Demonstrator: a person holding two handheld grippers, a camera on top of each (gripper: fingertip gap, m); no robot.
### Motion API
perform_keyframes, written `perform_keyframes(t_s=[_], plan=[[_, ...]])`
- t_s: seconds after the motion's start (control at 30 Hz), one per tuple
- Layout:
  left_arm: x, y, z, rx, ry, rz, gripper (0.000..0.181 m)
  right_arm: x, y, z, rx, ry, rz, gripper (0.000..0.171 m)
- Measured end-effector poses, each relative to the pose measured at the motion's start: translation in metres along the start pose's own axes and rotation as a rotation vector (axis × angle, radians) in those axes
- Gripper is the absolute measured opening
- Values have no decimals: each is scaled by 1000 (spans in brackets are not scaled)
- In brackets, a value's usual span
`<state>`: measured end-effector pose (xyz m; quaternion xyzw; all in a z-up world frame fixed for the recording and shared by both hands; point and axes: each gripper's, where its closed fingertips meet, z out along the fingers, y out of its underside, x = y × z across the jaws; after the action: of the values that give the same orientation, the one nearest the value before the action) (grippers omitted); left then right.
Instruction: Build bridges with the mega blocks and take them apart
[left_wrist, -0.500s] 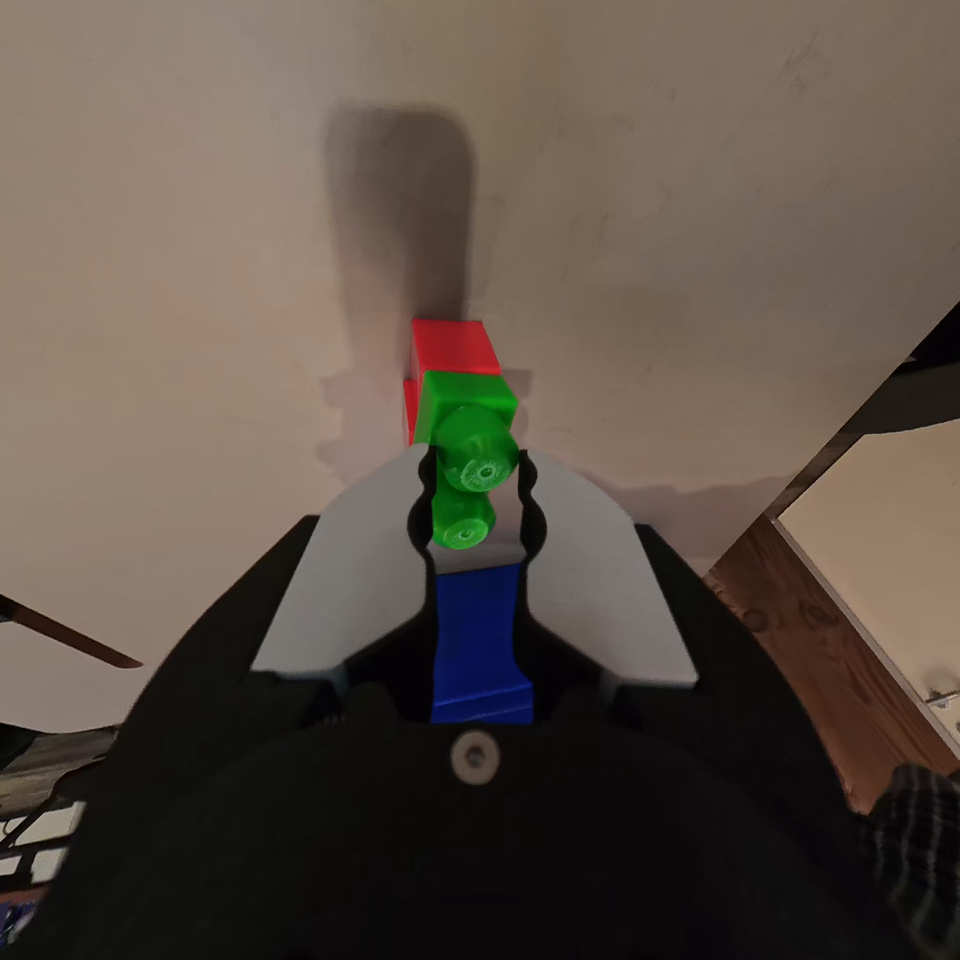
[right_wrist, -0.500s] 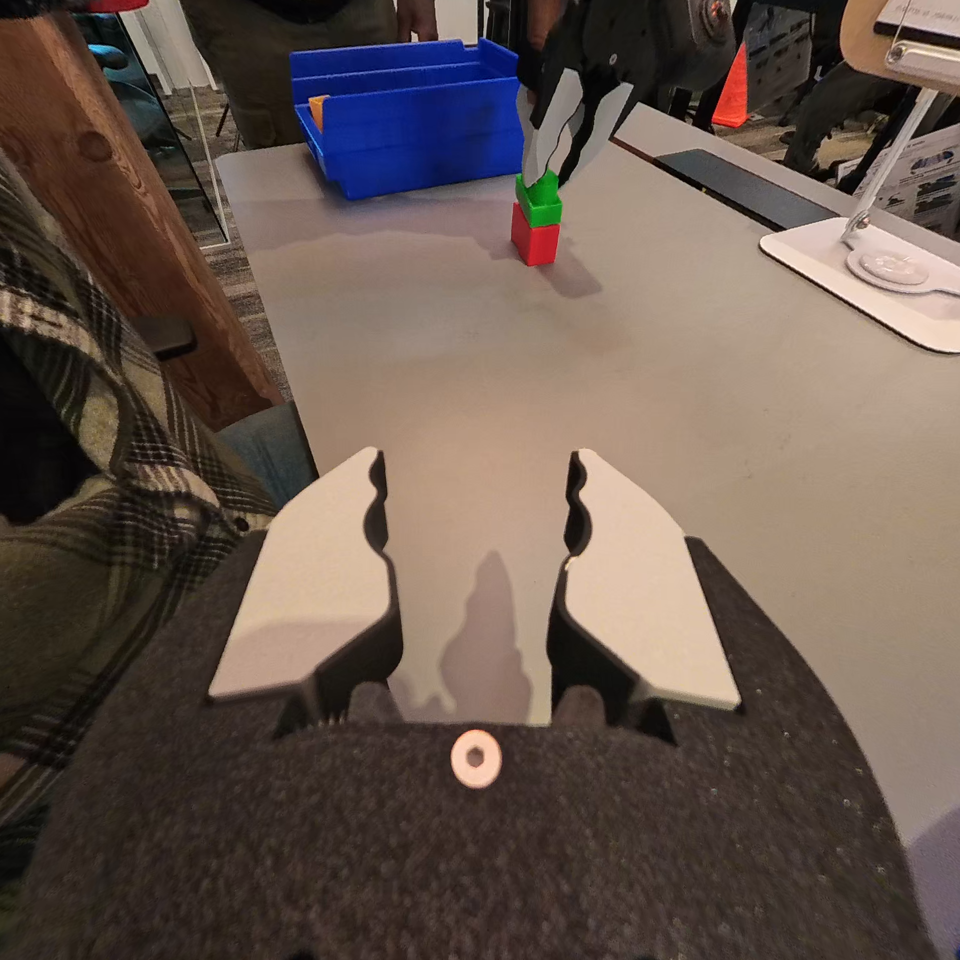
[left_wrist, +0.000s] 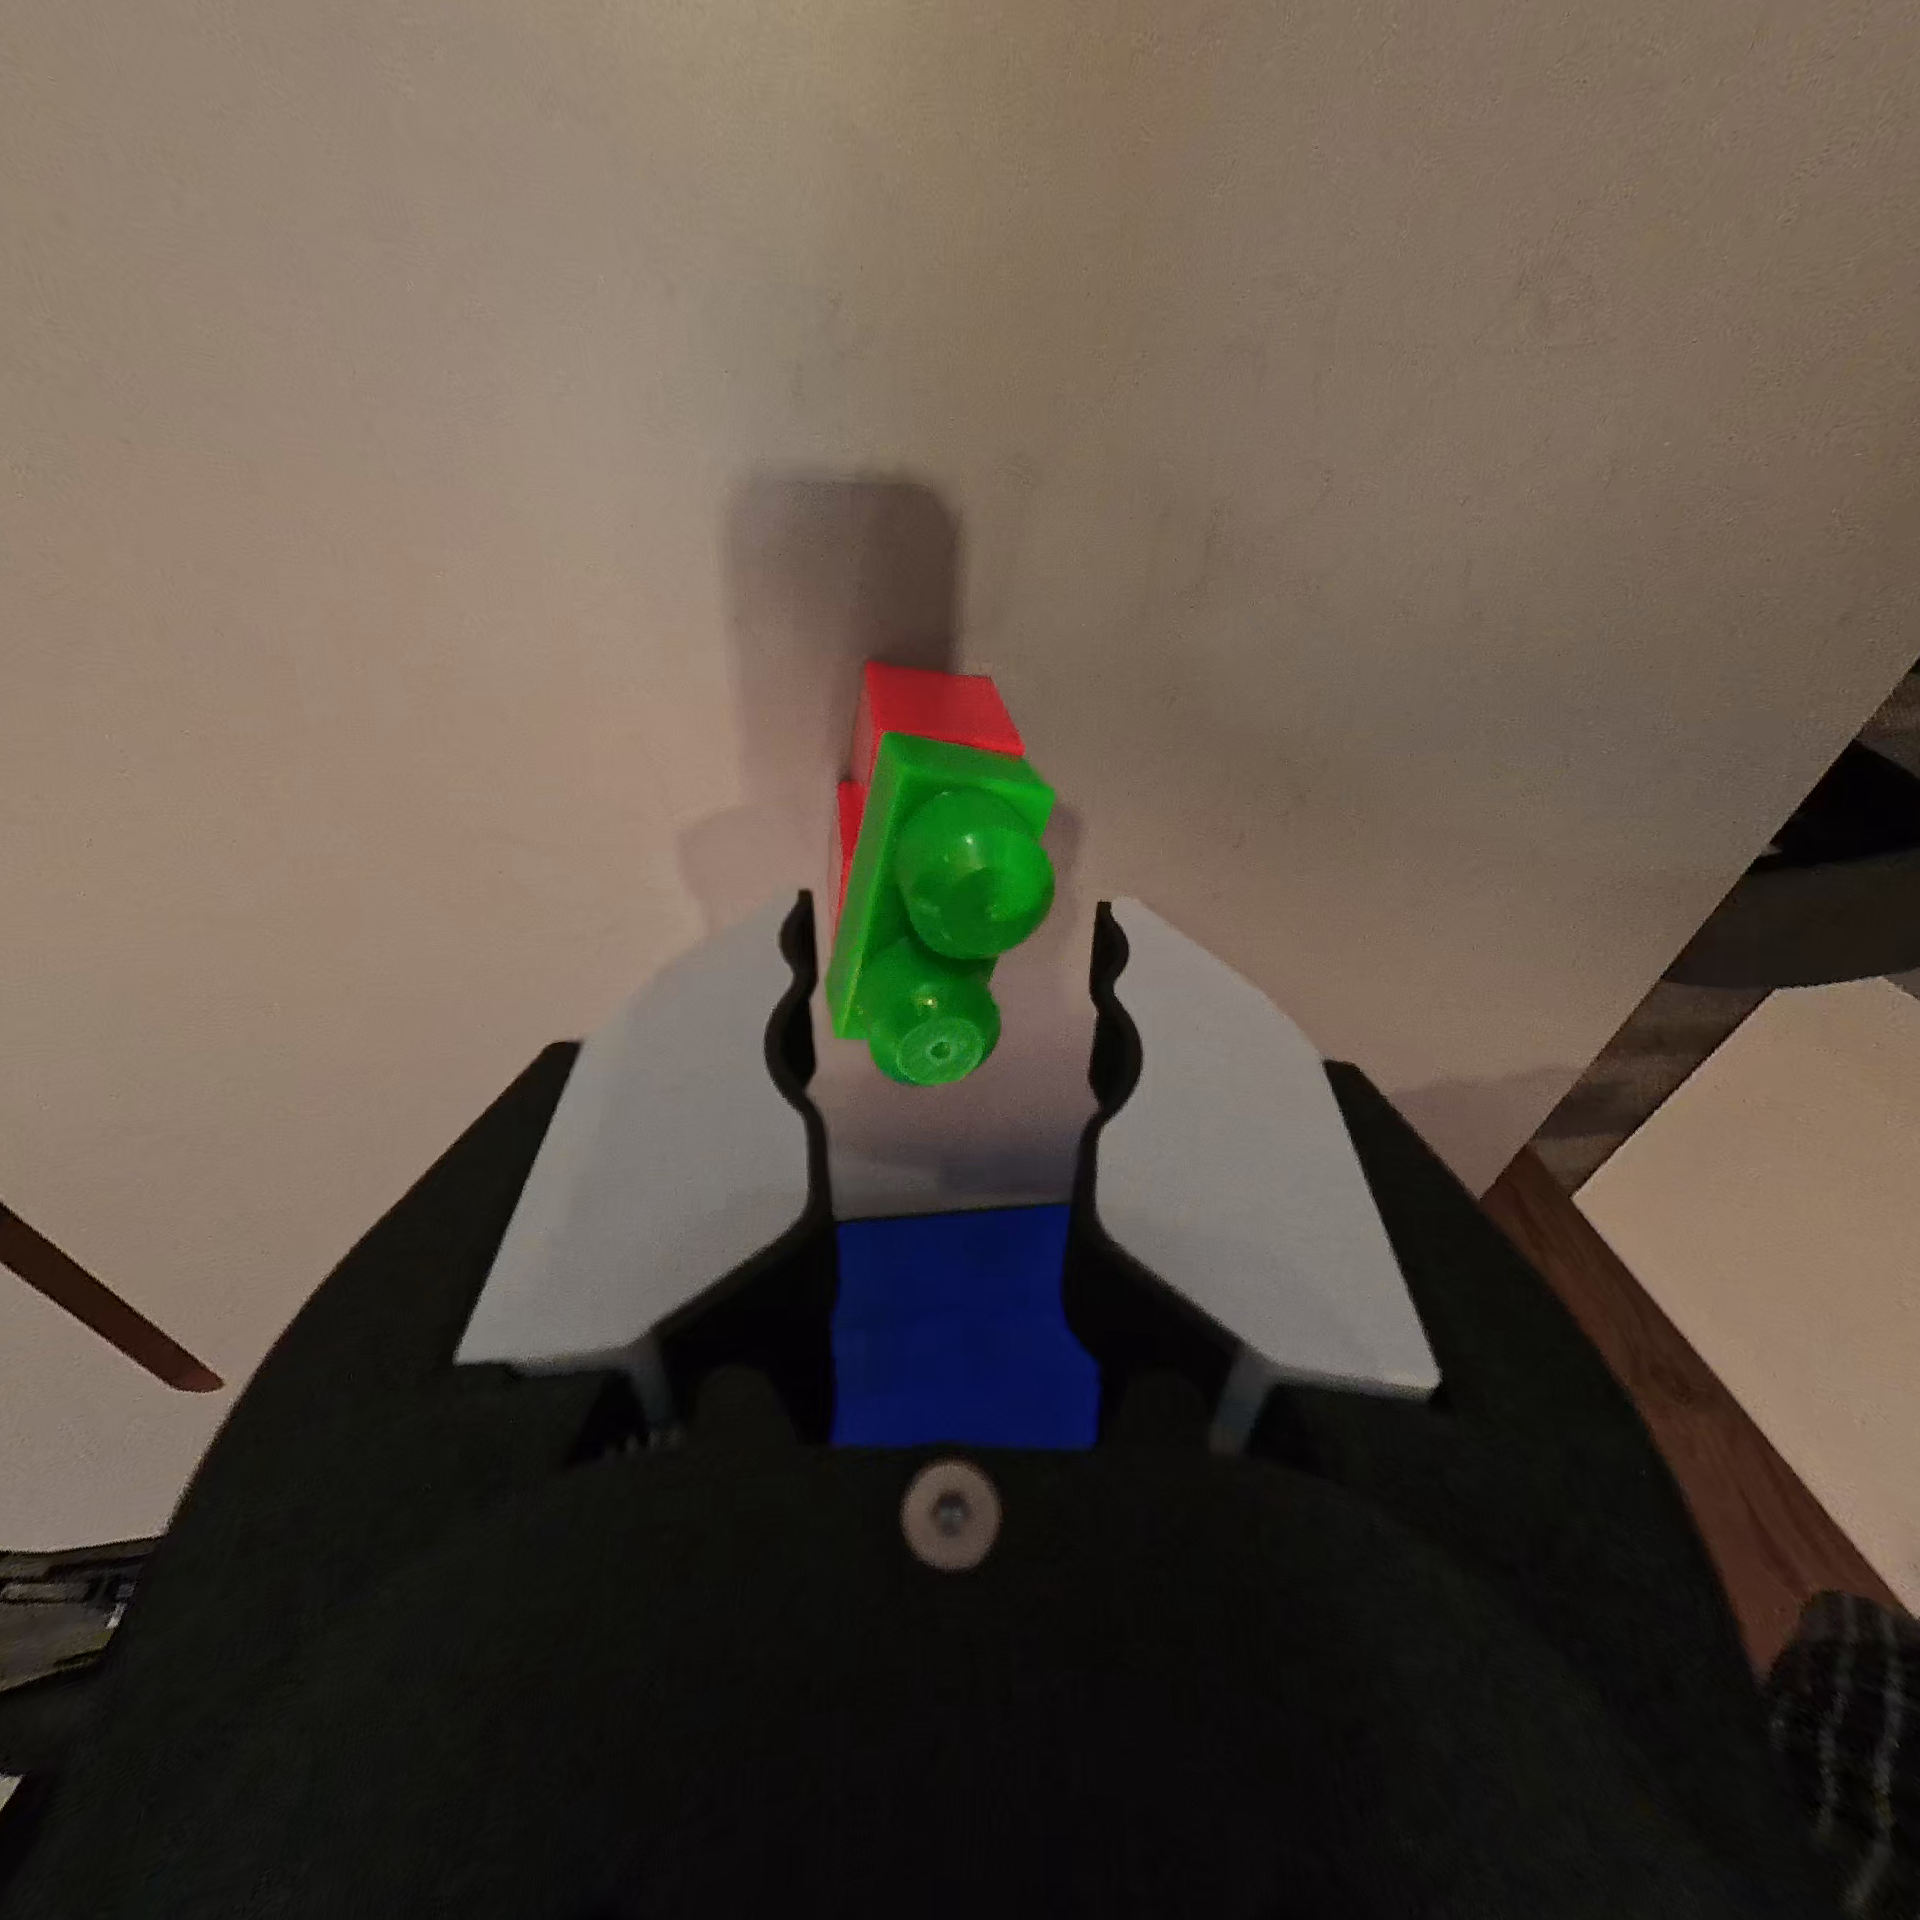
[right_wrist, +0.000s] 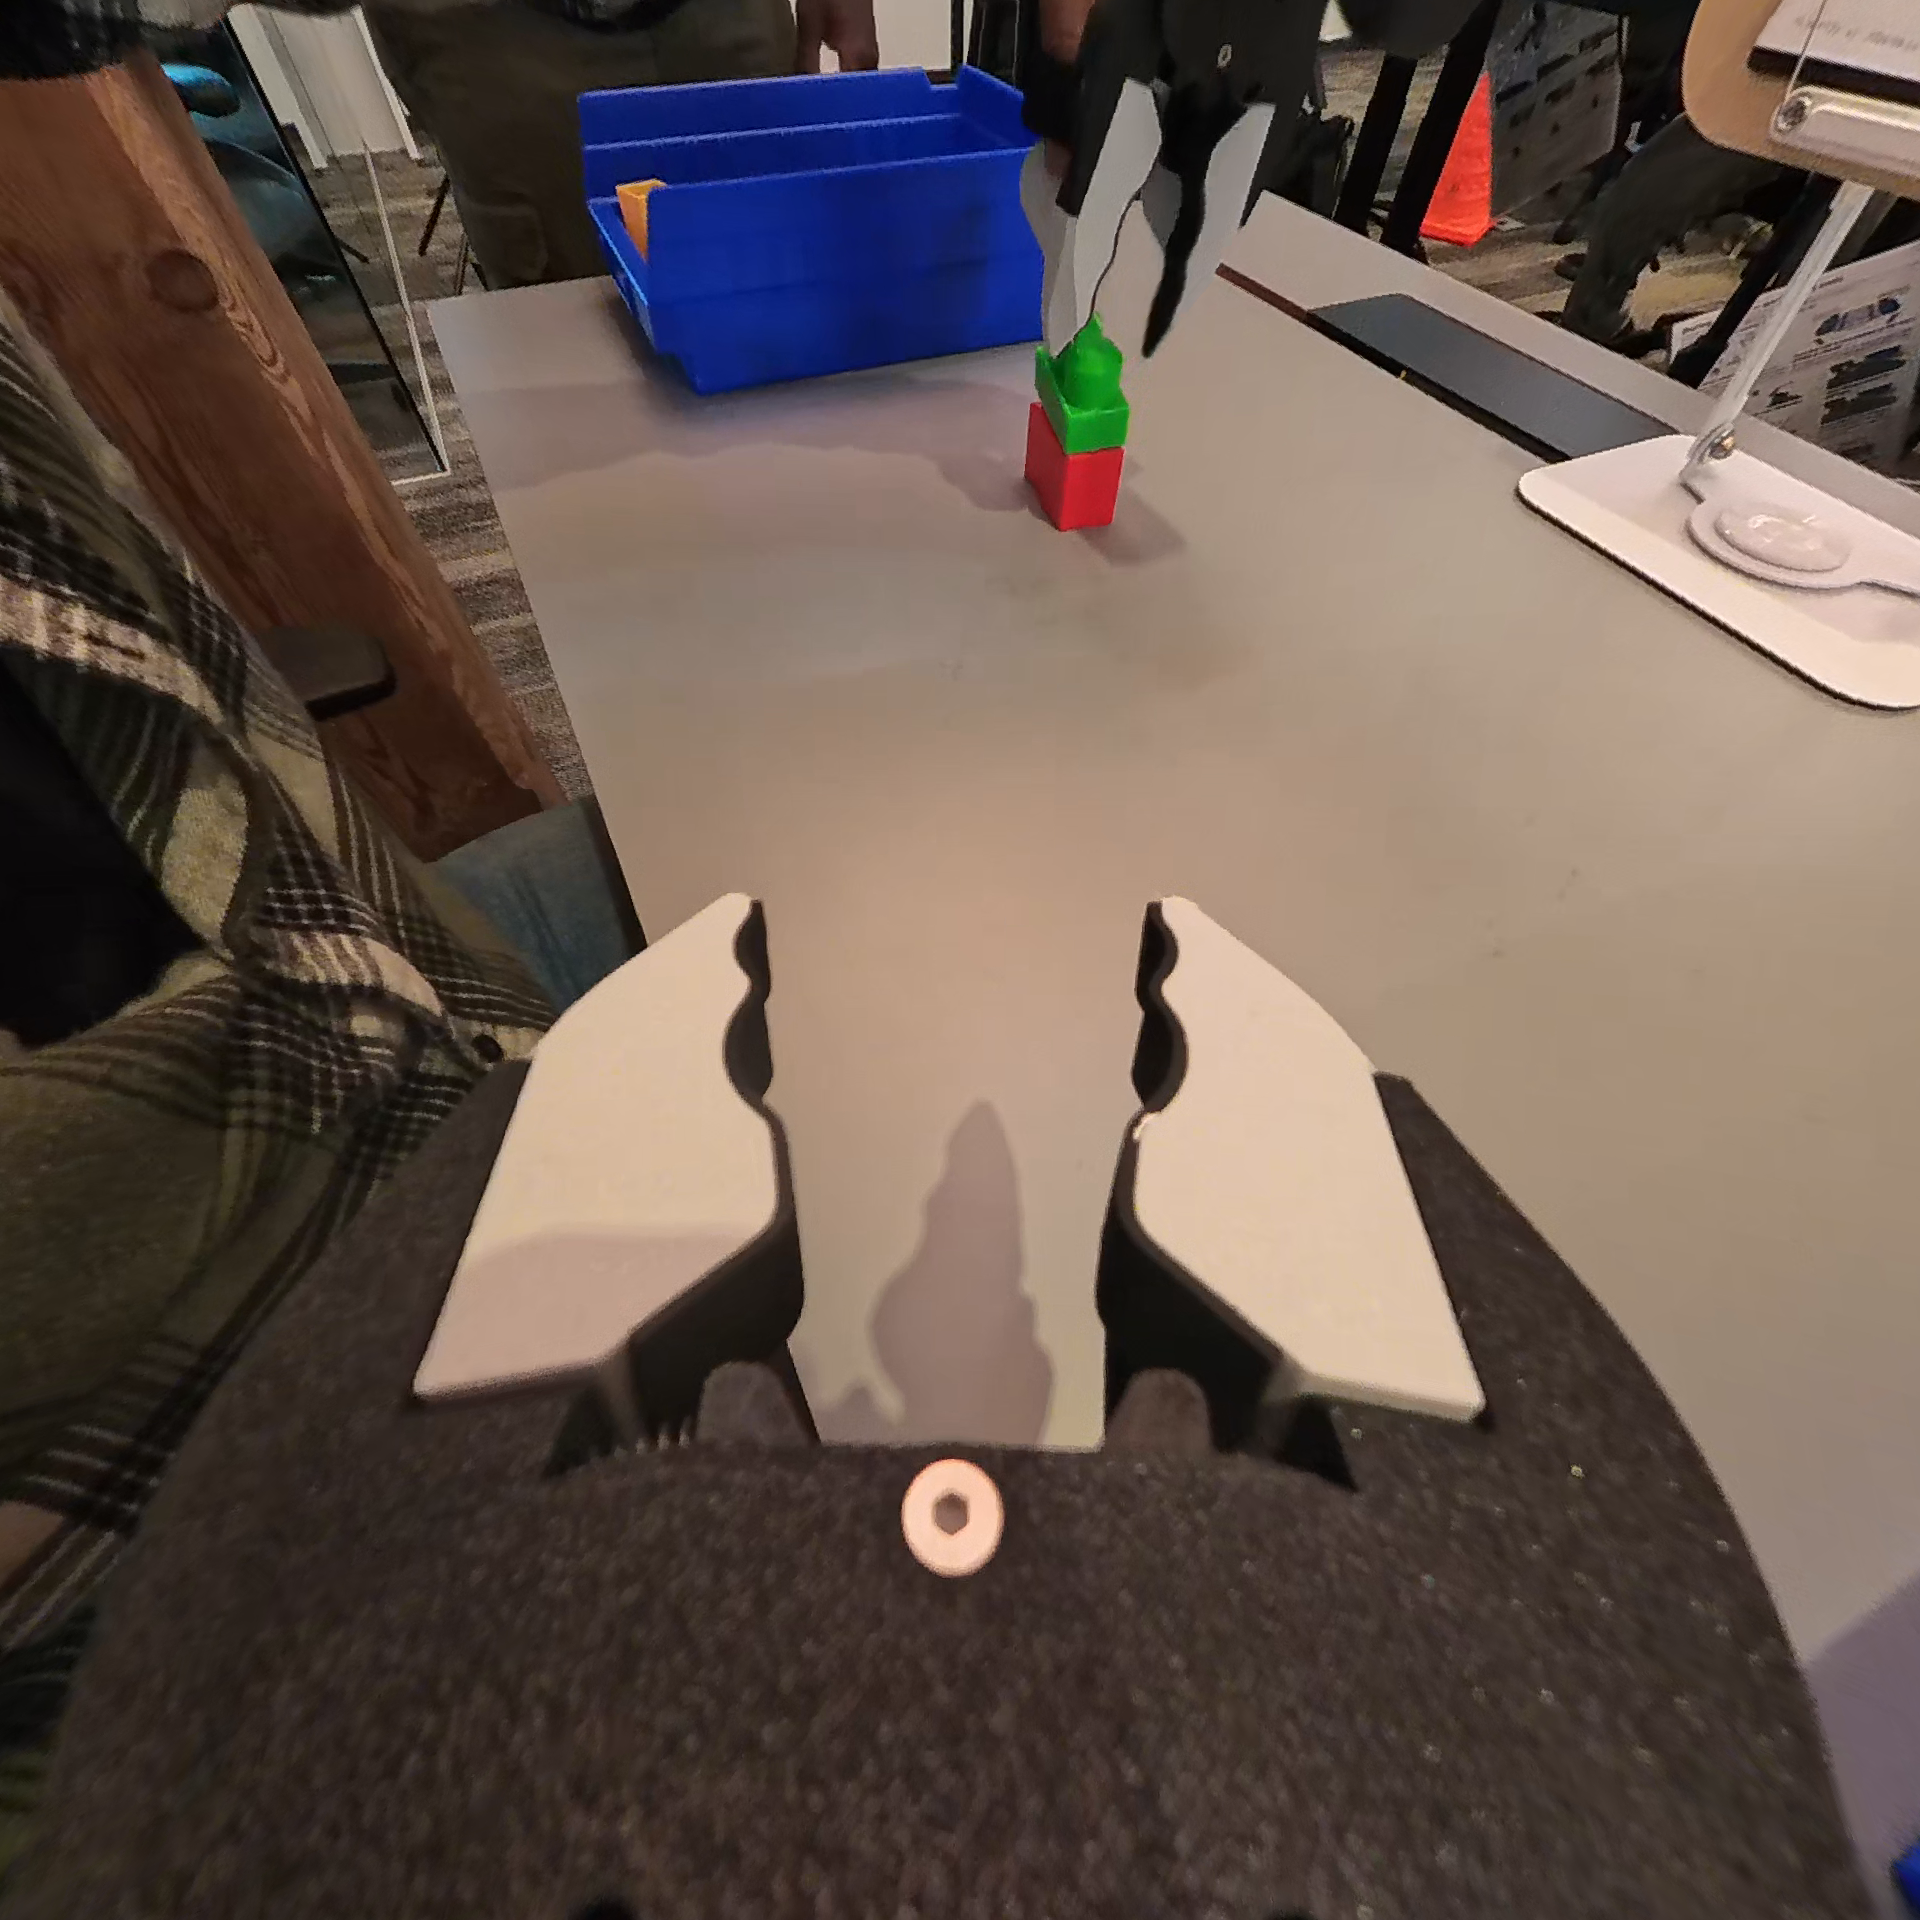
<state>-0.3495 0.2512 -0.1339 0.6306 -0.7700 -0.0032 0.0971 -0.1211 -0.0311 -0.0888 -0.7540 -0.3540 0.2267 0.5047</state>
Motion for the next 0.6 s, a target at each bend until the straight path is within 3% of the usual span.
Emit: perform_keyframes(t_s=[0.2,0.4,0.6], plan=[[0,-6,-16,183,-10,-33,55,0,-4,6,7,-9,-7,68],[-7,-9,-61,613,-95,-102,55,-3,-2,10,3,-25,-8,70],[-9,3,-92,1011,-292,-197,55,-1,-4,9,13,-28,-4,70]])
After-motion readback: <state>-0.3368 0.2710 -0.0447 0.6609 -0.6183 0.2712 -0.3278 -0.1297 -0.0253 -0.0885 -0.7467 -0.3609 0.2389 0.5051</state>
